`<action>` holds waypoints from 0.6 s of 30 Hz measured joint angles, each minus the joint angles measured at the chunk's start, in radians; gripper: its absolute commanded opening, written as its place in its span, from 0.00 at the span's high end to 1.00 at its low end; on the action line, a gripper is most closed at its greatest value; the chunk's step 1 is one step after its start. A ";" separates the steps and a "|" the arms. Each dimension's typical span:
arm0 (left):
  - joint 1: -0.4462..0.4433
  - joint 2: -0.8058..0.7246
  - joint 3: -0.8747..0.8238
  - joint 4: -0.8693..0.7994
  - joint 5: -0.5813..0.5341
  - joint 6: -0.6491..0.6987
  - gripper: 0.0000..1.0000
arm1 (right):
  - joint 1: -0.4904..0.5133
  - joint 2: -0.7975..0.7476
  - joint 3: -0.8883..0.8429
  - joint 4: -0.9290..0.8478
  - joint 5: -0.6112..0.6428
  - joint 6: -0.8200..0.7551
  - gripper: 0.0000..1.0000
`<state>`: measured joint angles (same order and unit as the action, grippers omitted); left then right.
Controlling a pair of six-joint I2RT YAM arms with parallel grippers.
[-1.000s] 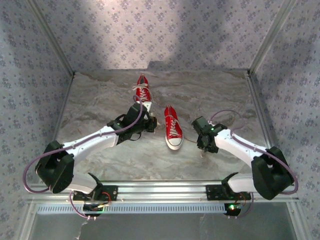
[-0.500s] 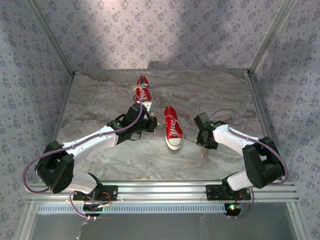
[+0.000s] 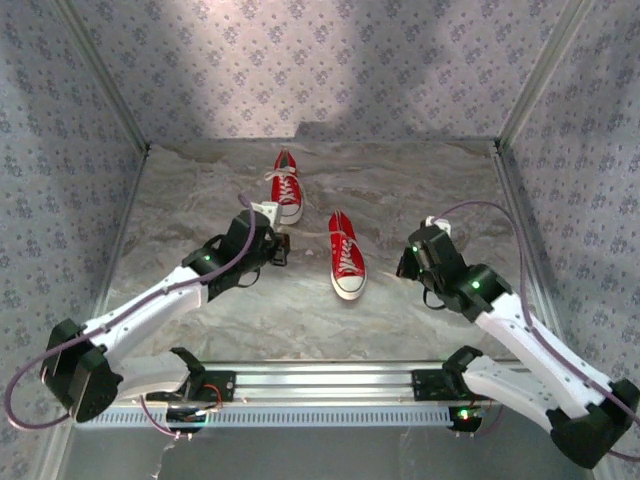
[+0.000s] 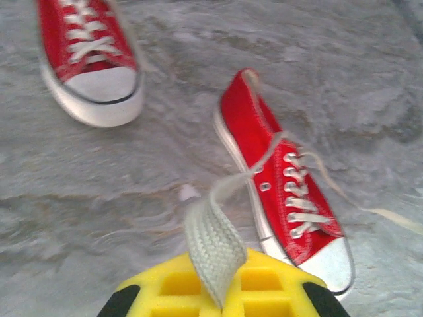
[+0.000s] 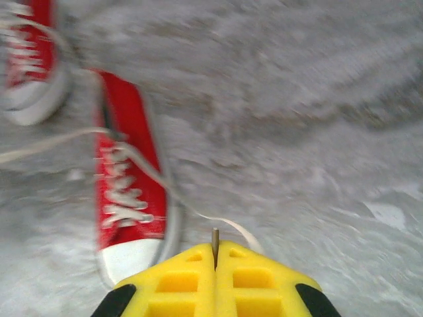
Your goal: Tie the shoes
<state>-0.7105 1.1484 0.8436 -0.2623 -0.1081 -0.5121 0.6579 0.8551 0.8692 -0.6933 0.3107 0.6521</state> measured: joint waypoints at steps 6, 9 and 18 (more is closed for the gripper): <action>0.056 -0.102 -0.071 -0.065 -0.016 -0.014 1.00 | 0.155 -0.049 0.108 0.008 -0.071 -0.164 1.00; 0.058 -0.121 -0.085 -0.068 0.003 -0.021 1.00 | 0.220 -0.008 0.126 0.019 -0.105 -0.229 1.00; 0.062 -0.126 -0.097 0.008 0.131 -0.062 1.00 | 0.388 0.201 0.136 0.105 -0.111 -0.336 1.00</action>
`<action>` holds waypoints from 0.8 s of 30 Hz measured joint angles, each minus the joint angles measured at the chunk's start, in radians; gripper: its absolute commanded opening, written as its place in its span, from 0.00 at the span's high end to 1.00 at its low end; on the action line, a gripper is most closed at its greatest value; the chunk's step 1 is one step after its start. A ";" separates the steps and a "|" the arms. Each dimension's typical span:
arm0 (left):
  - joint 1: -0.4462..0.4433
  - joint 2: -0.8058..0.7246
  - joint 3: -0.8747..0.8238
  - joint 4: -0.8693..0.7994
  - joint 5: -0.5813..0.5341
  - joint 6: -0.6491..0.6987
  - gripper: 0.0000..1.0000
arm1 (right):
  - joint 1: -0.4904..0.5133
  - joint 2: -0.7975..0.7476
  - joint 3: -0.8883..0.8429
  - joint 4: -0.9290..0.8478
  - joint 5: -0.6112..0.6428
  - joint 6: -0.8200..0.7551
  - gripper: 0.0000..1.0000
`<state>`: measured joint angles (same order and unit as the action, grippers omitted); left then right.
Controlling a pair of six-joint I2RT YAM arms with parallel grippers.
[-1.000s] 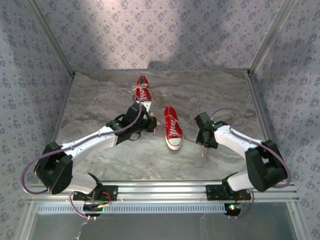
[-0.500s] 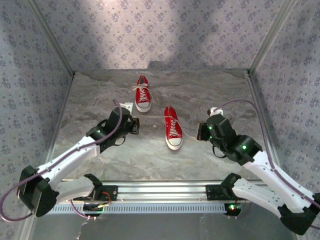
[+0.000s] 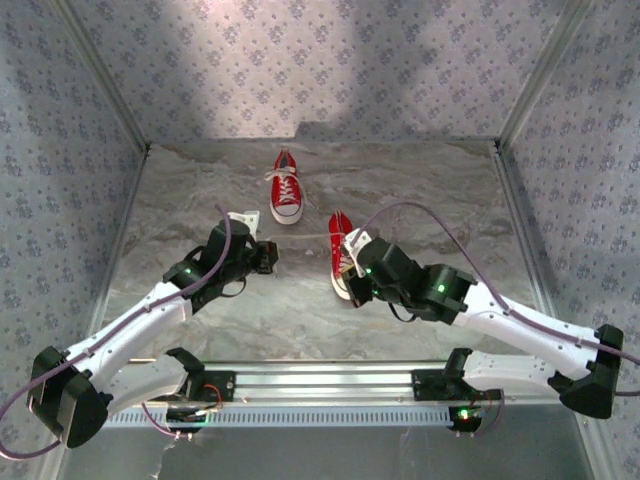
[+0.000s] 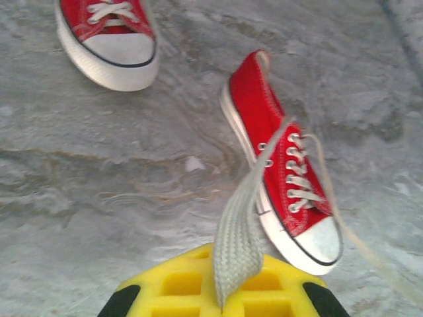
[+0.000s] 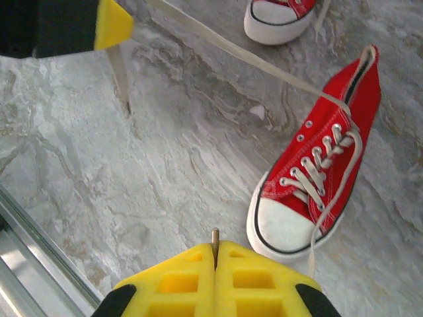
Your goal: Tie the shoes
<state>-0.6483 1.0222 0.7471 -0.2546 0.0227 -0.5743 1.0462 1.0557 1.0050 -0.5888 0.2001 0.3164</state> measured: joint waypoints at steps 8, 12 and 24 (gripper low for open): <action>0.000 0.000 -0.007 0.109 0.077 0.025 1.00 | -0.100 0.139 0.188 0.079 -0.035 0.024 1.00; 0.000 -0.001 -0.062 0.189 0.095 0.061 1.00 | -0.172 0.255 0.294 0.116 -0.135 0.067 1.00; 0.000 0.003 -0.125 0.331 0.131 0.106 1.00 | -0.347 0.587 0.508 0.150 -0.365 0.209 1.00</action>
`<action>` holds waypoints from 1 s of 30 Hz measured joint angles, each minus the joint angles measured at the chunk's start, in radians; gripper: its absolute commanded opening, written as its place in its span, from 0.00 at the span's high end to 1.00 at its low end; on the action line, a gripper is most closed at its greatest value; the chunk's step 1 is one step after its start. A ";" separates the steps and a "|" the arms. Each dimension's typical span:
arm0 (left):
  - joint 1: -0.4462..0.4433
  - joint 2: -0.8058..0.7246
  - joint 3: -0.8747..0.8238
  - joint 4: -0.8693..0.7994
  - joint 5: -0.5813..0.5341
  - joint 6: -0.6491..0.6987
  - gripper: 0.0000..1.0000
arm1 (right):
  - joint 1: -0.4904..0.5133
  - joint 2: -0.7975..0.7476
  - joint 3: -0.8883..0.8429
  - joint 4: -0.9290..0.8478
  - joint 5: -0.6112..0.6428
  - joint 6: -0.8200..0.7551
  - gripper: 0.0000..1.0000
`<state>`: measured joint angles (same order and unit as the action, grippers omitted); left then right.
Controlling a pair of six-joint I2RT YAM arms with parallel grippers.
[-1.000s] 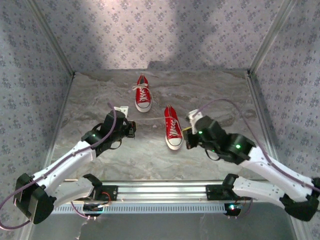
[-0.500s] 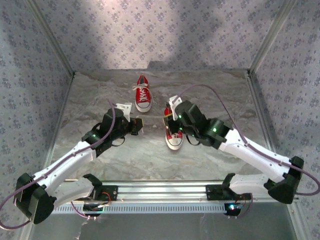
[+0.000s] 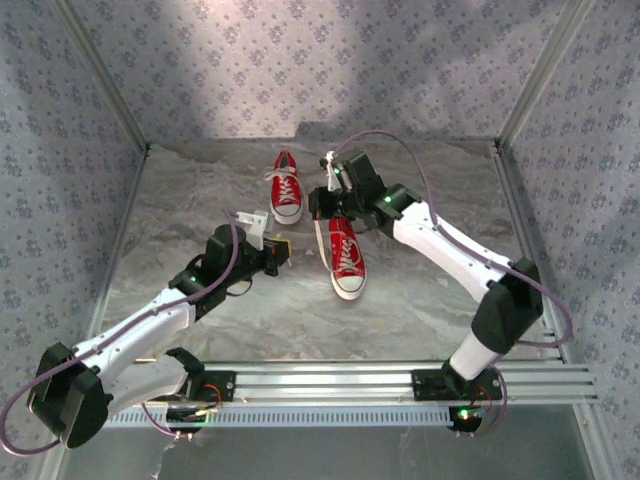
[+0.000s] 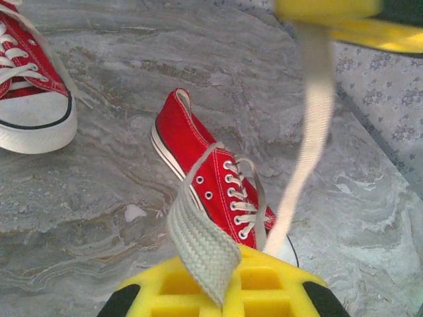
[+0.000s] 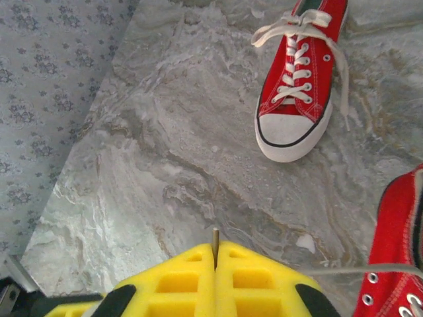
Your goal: Tie the shoes
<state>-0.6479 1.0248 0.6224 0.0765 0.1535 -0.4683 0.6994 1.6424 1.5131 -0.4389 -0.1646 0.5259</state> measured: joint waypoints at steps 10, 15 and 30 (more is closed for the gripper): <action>-0.045 0.056 -0.001 0.145 0.005 -0.004 1.00 | -0.058 0.110 0.081 0.027 -0.072 0.167 1.00; -0.124 0.114 0.000 0.231 -0.045 0.002 1.00 | -0.093 0.127 0.085 0.050 -0.106 0.262 1.00; -0.224 0.356 0.094 0.424 -0.179 0.191 1.00 | -0.168 0.128 0.087 0.055 -0.245 0.425 1.00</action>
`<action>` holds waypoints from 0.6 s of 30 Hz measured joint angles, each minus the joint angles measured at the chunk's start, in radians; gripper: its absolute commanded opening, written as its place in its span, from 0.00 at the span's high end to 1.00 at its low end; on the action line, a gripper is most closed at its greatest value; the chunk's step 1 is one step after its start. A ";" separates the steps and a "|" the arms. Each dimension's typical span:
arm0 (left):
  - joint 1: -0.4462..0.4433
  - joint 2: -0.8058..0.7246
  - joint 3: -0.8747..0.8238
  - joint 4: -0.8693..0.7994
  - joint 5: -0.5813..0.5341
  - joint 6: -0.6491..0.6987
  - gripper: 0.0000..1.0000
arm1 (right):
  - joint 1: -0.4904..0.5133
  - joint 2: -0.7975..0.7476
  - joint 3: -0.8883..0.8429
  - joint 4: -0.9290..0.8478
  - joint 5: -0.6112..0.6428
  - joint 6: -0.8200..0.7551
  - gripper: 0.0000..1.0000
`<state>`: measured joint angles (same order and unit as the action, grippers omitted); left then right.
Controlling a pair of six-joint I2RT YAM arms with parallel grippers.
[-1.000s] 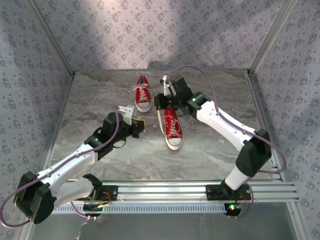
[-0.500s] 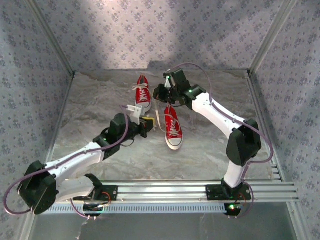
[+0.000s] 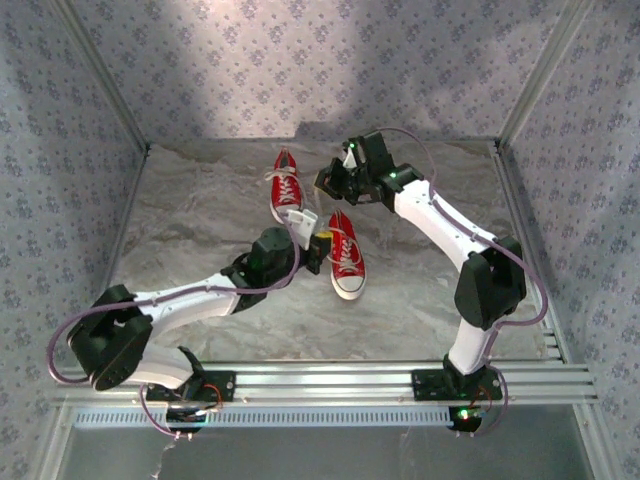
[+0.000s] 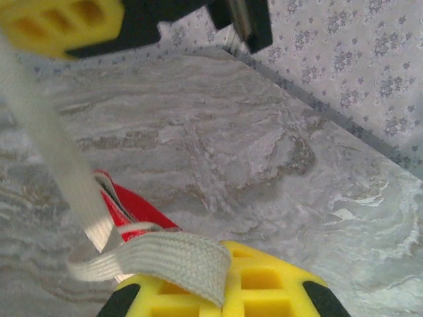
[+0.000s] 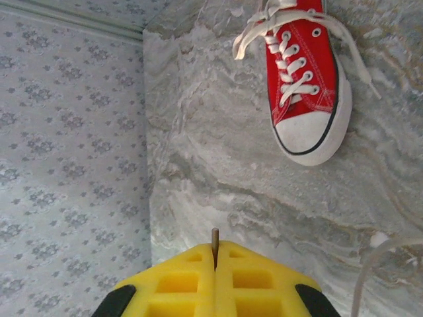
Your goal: Tie the shoes
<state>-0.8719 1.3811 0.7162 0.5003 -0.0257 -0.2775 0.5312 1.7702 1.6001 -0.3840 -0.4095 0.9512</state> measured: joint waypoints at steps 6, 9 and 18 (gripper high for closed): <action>0.000 0.067 0.077 -0.003 -0.032 0.095 1.00 | -0.002 0.000 0.008 0.000 -0.031 0.021 1.00; 0.000 0.111 0.117 -0.014 -0.054 0.140 1.00 | -0.002 -0.001 0.009 0.000 -0.034 0.026 1.00; -0.006 0.166 0.166 -0.058 -0.073 0.190 1.00 | -0.002 -0.002 0.009 0.000 -0.057 0.038 1.00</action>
<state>-0.8780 1.5475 0.8818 0.4423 -0.0986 -0.0872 0.5297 1.7687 1.6093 -0.3843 -0.4664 0.9894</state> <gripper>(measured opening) 0.061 0.052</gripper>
